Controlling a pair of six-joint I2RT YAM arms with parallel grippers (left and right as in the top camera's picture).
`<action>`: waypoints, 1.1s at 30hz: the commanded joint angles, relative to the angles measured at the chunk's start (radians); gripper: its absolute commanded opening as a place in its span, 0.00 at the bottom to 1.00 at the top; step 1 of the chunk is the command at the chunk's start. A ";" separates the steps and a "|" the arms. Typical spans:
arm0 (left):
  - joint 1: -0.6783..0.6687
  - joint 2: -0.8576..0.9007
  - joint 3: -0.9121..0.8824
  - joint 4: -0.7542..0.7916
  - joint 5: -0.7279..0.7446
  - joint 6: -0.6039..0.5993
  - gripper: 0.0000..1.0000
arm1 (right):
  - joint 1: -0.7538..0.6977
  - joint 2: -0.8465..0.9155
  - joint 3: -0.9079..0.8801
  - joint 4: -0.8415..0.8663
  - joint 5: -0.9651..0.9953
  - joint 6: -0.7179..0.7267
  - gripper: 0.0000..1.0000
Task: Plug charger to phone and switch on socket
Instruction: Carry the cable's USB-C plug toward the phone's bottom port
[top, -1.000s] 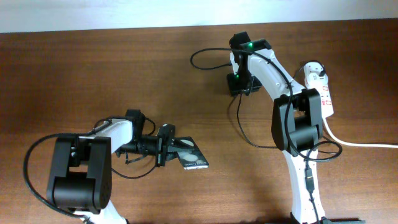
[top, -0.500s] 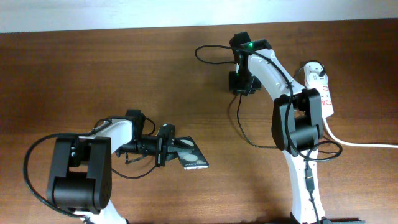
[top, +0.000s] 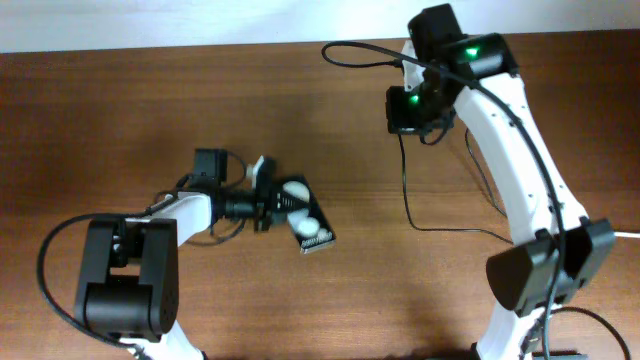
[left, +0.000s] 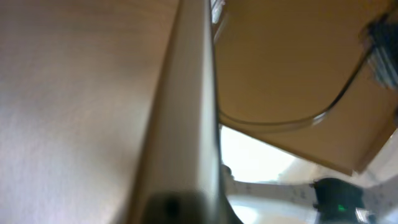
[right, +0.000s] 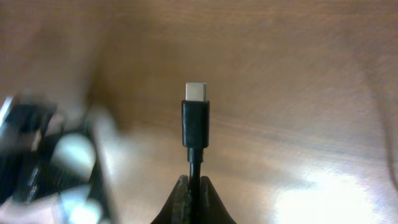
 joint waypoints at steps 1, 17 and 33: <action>0.006 -0.009 0.024 0.476 0.035 -0.423 0.00 | 0.005 -0.035 0.005 -0.072 -0.107 -0.054 0.04; 0.006 0.150 0.325 0.691 0.184 -0.671 0.00 | 0.339 -0.468 -0.537 0.205 0.071 0.098 0.04; 0.016 0.150 0.325 0.688 0.237 -0.508 0.00 | 0.583 -0.466 -0.749 0.491 0.274 0.319 0.04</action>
